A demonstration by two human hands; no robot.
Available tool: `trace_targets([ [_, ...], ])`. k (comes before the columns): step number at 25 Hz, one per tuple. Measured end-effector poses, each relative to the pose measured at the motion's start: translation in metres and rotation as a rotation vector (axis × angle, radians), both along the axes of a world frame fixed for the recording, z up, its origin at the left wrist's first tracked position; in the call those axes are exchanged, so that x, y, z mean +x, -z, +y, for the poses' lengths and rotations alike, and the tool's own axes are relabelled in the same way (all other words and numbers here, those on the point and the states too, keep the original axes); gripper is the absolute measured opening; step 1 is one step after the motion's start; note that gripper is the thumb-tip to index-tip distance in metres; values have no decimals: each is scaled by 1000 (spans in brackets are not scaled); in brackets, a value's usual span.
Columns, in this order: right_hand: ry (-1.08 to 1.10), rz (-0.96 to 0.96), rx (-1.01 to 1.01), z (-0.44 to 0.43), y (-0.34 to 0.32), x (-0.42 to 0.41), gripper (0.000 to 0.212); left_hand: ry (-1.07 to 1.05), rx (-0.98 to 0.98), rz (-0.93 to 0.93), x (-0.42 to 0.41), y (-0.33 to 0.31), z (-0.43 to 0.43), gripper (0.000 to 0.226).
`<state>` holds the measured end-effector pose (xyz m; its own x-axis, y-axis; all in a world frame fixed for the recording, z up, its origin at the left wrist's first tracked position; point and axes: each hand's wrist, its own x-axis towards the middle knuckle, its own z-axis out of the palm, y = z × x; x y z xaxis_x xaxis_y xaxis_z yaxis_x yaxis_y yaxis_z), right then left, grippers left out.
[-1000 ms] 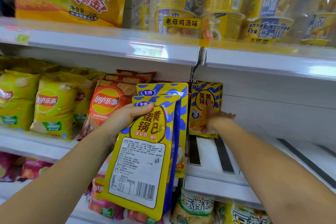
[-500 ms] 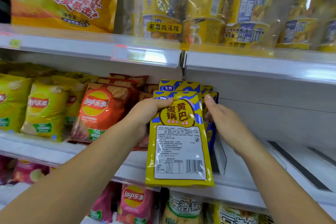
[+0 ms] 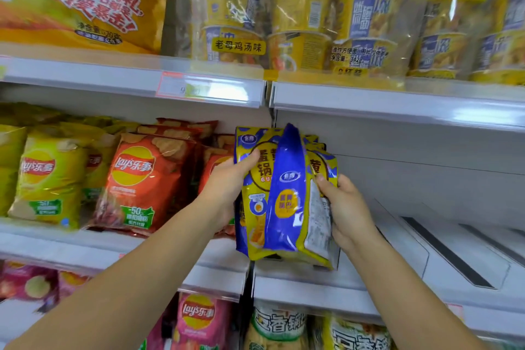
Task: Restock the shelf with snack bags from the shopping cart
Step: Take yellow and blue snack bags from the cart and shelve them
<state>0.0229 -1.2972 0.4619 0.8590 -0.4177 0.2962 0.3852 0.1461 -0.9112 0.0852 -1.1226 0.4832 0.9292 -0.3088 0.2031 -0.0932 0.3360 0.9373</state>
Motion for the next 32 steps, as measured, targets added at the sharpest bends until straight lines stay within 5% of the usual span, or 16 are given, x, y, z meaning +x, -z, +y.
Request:
trace_targets([
  [4,-37,62,246,-24,-1,8,16,-140,-40,20,8,8,13,17],
  [12,490,-48,-60,-13,-26,0,17,-232,-148,28,19,5,69,10],
  [17,1000,-41,-684,48,-4,7,20,-182,-132,51,14,13,90,11],
  [19,898,37,-841,71,16,10,39,-146,-121,53,12,18,93,12],
  [24,104,331,-656,48,-10,-14,107,-91,-116,72,9,24,106,14],
  [28,-329,577,-723,12,-23,-7,108,-56,-125,96,3,25,110,16],
  [32,-393,689,-853,15,-30,-4,112,-29,-123,114,-3,25,107,16],
])
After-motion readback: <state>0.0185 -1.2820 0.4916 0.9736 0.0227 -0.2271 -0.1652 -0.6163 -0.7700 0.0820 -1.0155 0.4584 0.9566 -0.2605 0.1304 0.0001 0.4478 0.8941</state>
